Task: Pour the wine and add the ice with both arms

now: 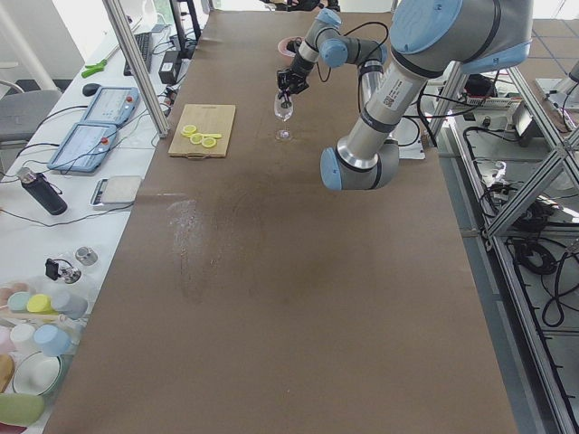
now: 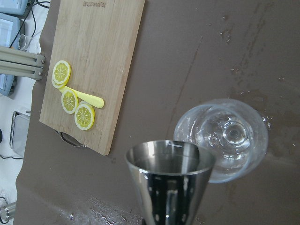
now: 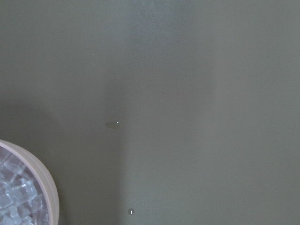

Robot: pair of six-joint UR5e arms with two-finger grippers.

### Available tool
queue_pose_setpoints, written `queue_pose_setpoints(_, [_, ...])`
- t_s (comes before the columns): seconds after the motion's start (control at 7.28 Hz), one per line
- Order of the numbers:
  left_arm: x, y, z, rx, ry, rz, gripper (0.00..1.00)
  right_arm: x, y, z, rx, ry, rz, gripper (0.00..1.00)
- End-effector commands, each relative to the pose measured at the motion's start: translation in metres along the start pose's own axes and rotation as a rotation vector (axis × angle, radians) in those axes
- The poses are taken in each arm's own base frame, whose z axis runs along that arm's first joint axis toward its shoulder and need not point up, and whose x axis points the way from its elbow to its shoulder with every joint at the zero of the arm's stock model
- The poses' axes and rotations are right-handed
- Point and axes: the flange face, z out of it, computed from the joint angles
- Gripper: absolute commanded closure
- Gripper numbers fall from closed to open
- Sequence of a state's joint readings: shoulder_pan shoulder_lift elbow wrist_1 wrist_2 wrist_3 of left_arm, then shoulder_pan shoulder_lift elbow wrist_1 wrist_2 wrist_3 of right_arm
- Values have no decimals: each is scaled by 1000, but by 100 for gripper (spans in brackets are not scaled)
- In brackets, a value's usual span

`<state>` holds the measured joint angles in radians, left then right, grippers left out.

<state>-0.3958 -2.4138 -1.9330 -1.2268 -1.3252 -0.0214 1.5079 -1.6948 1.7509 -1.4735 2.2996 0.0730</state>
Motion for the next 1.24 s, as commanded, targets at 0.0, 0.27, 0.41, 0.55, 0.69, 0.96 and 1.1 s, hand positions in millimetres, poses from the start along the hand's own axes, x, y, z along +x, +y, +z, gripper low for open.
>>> queue_pose_setpoints(0.0, [-3, 14, -11, 137, 56, -48, 100, -1, -1, -1, 2, 0, -1, 0])
queue_pose_setpoints(0.27, [0, 32, 0, 229, 93, -190, 100, -2, -2, -2, 7, 0, -5, 0])
queue_pose_setpoints(0.41, [4, 53, 15, 275, 115, -217, 100, -2, -2, -2, 7, 0, -5, 0])
queue_pose_setpoints(0.55, [0, 73, 27, 302, 117, -233, 100, -2, -2, -2, 7, 0, -5, 0])
queue_pose_setpoints(0.69, [-6, 86, 35, 308, 118, -284, 100, -3, -2, -3, 8, 0, -6, 0])
queue_pose_setpoints(0.96, [-12, 121, 49, 359, 170, -371, 100, -2, -1, -3, 7, 0, -7, 0])
queue_pose_setpoints(1.1, [-20, 154, 62, 369, 164, -380, 100, -3, -1, -3, 8, 0, -8, 0])
